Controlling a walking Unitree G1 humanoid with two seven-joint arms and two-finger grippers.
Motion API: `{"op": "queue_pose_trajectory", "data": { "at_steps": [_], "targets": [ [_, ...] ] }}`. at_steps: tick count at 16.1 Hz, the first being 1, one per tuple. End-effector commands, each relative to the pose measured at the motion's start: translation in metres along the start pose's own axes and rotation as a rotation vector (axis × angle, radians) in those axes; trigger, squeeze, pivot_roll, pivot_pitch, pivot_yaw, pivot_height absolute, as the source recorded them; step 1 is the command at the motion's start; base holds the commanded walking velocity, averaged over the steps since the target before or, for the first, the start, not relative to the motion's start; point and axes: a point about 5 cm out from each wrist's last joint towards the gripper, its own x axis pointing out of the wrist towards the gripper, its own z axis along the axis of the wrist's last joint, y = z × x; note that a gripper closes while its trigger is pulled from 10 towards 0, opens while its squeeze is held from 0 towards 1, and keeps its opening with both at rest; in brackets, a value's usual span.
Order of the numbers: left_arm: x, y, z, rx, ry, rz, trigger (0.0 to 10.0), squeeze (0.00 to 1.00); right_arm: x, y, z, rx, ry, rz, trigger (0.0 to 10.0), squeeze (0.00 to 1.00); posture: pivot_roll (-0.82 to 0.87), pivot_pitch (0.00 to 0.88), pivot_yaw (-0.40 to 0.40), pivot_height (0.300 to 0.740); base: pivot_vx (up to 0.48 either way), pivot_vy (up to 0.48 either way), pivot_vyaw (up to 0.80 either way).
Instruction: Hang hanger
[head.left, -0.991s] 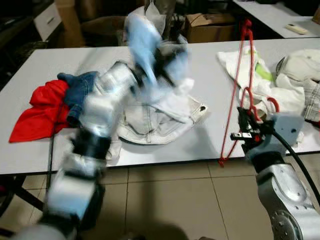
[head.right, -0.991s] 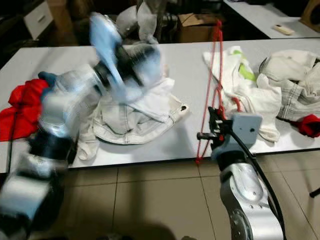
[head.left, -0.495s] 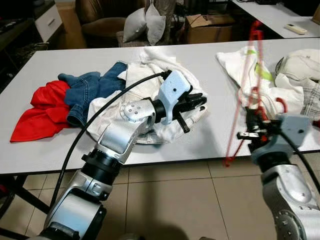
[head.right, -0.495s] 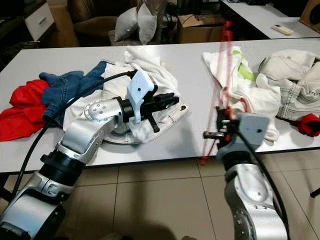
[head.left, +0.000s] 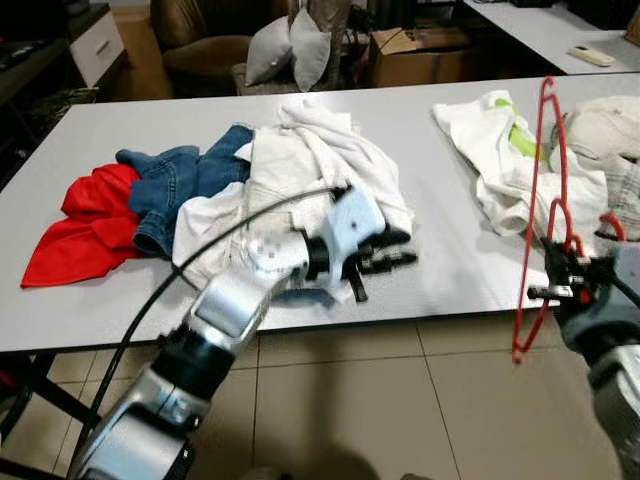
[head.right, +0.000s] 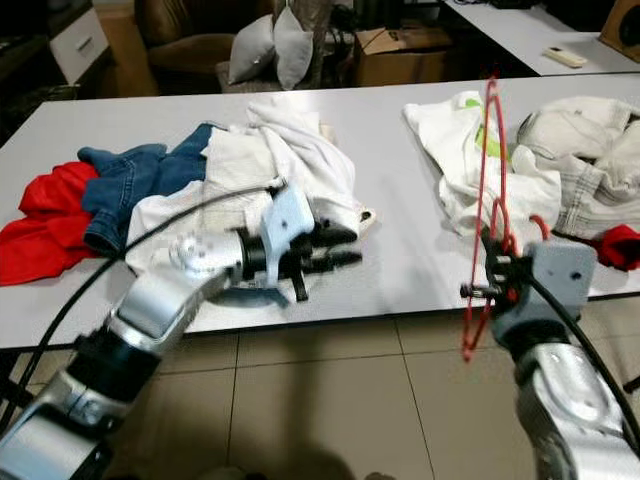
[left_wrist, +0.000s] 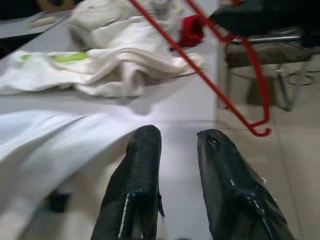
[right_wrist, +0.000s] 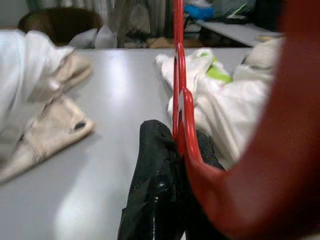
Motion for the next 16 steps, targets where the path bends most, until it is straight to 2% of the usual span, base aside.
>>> {"op": "queue_pose_trajectory", "data": {
  "at_steps": [1, 4, 7, 8, 9, 10, 11, 12, 13, 14, 16],
  "targets": [
    [-0.002, -0.006, 0.005, -0.016, -0.026, -0.032, 10.0, 0.0, -0.005, 0.0, 0.002, 0.002, 0.005, 0.035, 10.0, 0.0, -0.18, 0.001, 0.084, 0.74, 0.0, 0.0, 0.0],
    [-0.011, -0.016, 0.001, -0.06, -0.037, -0.036, 10.0, 0.0, -0.013, -0.002, 0.001, -0.015, 0.024, 0.047, 10.0, 0.0, -0.2, 0.015, 0.081, 0.74, 0.0, 0.0, 0.0],
    [-0.04, -0.005, -0.011, -0.073, 0.044, 0.145, 10.0, 0.0, -0.019, 0.005, 0.002, 0.007, 0.011, 0.065, 10.0, 0.0, -0.2, 0.027, 0.071, 0.74, 0.0, 0.0, 0.0],
    [-0.049, 0.0, -0.017, -0.112, 0.081, 0.227, 10.0, 0.0, -0.019, 0.008, 0.002, 0.016, 0.007, 0.069, 10.0, 0.0, -0.19, 0.032, 0.065, 0.74, 0.0, 0.0, 0.0],
    [-0.051, 0.001, -0.021, -0.168, 0.087, 0.268, 10.0, 0.67, -0.019, 0.01, 0.002, 0.024, 0.005, 0.071, 10.0, 0.0, -0.19, 0.033, 0.063, 0.74, 0.0, 0.0, 0.0],
    [-0.052, 0.0, -0.023, -0.193, 0.088, 0.283, 10.0, 1.0, -0.018, 0.011, 0.002, 0.027, 0.005, 0.072, 10.0, 0.0, -0.19, 0.033, 0.063, 0.74, 0.0, 0.0, 0.0],
    [-0.05, -0.002, -0.025, -0.217, 0.097, 0.288, 10.0, 1.0, -0.018, 0.012, 0.002, 0.028, 0.005, 0.074, 10.0, 0.0, -0.19, 0.035, 0.061, 0.74, 0.0, 0.0, 0.0],
    [-0.041, -0.011, -0.027, -0.276, 0.085, 0.297, 10.0, 1.0, -0.018, 0.013, 0.002, 0.029, 0.004, 0.077, 10.0, 0.0, -0.19, 0.035, 0.061, 0.74, 0.0, 0.0, 0.0],
    [-0.035, -0.015, -0.026, -0.297, 0.07, 0.293, 10.0, 0.23, -0.018, 0.013, 0.003, 0.028, 0.002, 0.076, 10.0, 0.0, -0.2, 0.035, 0.061, 0.74, 0.0, 0.0, 0.0],
    [-0.031, -0.017, -0.025, -0.329, 0.062, 0.3, 10.0, 0.0, -0.018, 0.012, 0.003, 0.027, 0.002, 0.074, 10.0, 0.0, -0.2, 0.035, 0.062, 0.74, 0.0, 0.0, 0.0],
    [-0.025, -0.018, -0.027, -0.355, 0.085, 0.321, 10.0, 0.0, -0.019, 0.012, 0.003, 0.024, 0.001, 0.071, 10.0, 0.0, -0.2, 0.034, 0.063, 0.74, 0.0, 0.0, 0.0]
  ]
}}
